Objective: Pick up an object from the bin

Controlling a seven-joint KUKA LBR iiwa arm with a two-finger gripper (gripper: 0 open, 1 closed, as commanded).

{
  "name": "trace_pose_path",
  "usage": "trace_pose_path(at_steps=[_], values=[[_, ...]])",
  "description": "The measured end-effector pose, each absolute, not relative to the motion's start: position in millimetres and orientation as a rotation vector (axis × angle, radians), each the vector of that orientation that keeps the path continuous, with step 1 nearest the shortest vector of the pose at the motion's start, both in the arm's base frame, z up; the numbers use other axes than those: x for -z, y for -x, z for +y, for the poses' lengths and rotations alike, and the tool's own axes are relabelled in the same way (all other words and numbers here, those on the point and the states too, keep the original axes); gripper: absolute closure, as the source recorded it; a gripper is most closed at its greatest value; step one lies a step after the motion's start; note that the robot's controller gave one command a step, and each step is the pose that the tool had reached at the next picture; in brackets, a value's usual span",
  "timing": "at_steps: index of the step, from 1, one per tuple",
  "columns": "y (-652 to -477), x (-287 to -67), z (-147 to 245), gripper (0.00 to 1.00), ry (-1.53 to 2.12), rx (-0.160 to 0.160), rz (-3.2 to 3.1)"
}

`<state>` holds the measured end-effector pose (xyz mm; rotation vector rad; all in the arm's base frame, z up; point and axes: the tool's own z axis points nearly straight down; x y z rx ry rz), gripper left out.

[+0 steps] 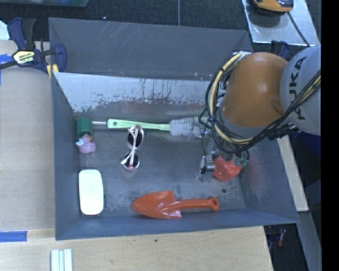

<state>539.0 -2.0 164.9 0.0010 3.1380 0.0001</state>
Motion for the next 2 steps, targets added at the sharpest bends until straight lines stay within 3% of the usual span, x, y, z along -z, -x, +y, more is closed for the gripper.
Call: trace_pose_path(at_steps=[1,2], values=[[-539.0,-165,-2,0.00,-0.001,0.000,3.138],[-543.2,-148,4,0.00,-0.041,0.002,3.125]])
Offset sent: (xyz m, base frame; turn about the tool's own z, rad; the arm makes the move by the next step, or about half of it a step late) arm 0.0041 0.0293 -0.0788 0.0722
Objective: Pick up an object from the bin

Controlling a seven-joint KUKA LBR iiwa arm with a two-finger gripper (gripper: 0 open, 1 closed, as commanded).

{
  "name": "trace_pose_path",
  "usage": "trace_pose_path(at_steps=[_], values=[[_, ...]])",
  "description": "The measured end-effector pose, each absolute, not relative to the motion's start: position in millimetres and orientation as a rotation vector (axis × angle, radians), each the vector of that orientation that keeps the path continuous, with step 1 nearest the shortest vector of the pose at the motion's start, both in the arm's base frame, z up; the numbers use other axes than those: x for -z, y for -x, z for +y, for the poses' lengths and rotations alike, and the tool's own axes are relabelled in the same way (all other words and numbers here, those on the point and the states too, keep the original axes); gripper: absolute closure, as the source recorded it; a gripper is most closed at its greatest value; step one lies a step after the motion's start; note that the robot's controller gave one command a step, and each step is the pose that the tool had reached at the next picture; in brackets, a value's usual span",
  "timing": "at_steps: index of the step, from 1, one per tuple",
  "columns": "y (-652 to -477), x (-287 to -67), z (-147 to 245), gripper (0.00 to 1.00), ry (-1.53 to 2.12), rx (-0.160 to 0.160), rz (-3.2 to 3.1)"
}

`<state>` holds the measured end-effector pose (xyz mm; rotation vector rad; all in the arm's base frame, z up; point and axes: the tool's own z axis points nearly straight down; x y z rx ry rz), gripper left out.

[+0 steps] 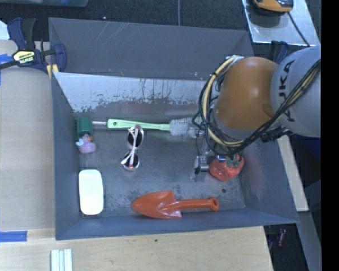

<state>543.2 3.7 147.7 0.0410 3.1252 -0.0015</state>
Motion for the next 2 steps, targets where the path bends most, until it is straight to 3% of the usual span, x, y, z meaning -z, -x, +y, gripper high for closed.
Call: trace_pose_path(at_steps=[1,2], values=[[-545.3,-103,12,0.00,0.255,0.003,3.123],[-521.2,-90,20,0.00,0.449,0.002,3.100]])
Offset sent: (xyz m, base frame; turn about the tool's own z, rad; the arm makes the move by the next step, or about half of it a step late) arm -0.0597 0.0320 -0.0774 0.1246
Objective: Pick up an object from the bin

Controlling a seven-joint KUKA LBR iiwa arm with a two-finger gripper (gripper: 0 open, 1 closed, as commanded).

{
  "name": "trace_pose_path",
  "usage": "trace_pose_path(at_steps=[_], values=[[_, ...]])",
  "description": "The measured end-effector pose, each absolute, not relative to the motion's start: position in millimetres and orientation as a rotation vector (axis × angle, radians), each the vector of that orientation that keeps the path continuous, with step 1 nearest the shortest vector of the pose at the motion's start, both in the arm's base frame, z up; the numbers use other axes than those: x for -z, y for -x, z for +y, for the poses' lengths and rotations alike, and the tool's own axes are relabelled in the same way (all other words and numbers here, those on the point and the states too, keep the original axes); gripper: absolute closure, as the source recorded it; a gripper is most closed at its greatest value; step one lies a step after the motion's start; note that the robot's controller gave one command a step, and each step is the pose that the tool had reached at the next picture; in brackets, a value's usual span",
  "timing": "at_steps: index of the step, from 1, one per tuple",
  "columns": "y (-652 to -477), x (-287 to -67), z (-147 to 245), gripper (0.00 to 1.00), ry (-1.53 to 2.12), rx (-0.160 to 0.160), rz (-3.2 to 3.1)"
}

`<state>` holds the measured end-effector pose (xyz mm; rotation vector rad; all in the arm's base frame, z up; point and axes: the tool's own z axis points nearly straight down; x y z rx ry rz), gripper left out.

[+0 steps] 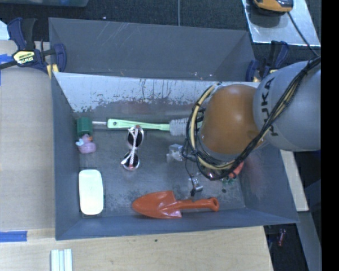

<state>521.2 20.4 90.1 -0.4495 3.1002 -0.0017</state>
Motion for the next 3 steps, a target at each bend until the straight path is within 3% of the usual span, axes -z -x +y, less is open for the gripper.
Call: trace_pose_path(at_steps=[1,2,3], values=[[-521.1,-83,47,0.00,0.004,0.000,3.134],[-521.7,-77,59,0.00,0.167,0.002,3.130],[-501.8,-78,73,0.00,0.374,0.002,3.110]])
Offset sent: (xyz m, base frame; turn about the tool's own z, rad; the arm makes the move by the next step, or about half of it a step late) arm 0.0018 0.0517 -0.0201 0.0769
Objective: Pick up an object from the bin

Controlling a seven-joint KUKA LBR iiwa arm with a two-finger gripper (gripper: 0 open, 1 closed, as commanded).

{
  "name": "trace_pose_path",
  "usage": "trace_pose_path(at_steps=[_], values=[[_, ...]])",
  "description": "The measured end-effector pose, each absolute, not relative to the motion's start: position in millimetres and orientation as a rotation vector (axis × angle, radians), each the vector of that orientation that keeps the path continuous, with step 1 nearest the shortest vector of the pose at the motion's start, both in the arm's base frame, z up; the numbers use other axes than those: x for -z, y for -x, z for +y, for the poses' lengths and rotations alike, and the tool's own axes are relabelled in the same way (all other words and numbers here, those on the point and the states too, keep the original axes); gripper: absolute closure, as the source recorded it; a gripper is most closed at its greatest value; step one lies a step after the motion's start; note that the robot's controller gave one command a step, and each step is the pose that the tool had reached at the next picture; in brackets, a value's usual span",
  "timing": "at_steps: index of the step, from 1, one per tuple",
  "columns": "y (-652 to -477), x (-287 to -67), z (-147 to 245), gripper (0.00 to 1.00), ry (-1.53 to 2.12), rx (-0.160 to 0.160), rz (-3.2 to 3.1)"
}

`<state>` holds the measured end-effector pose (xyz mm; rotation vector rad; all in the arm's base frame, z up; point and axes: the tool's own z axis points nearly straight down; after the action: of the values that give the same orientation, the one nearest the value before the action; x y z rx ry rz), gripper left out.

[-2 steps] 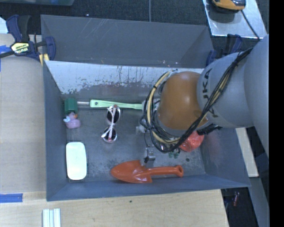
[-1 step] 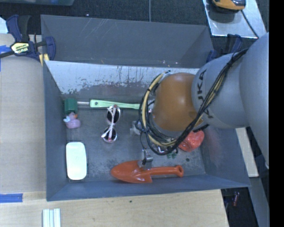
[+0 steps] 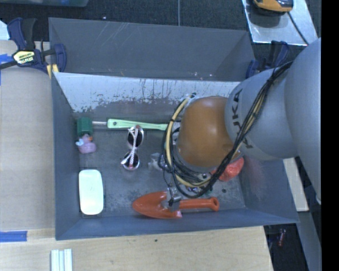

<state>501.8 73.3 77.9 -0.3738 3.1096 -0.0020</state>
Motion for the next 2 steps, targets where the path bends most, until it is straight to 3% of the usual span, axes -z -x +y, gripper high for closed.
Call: trace_pose_path(at_steps=[1,2], values=[[-511.1,-73,83,0.00,0.472,0.002,3.093],[-494.7,-71,91,1.00,0.420,-0.001,3.097]])
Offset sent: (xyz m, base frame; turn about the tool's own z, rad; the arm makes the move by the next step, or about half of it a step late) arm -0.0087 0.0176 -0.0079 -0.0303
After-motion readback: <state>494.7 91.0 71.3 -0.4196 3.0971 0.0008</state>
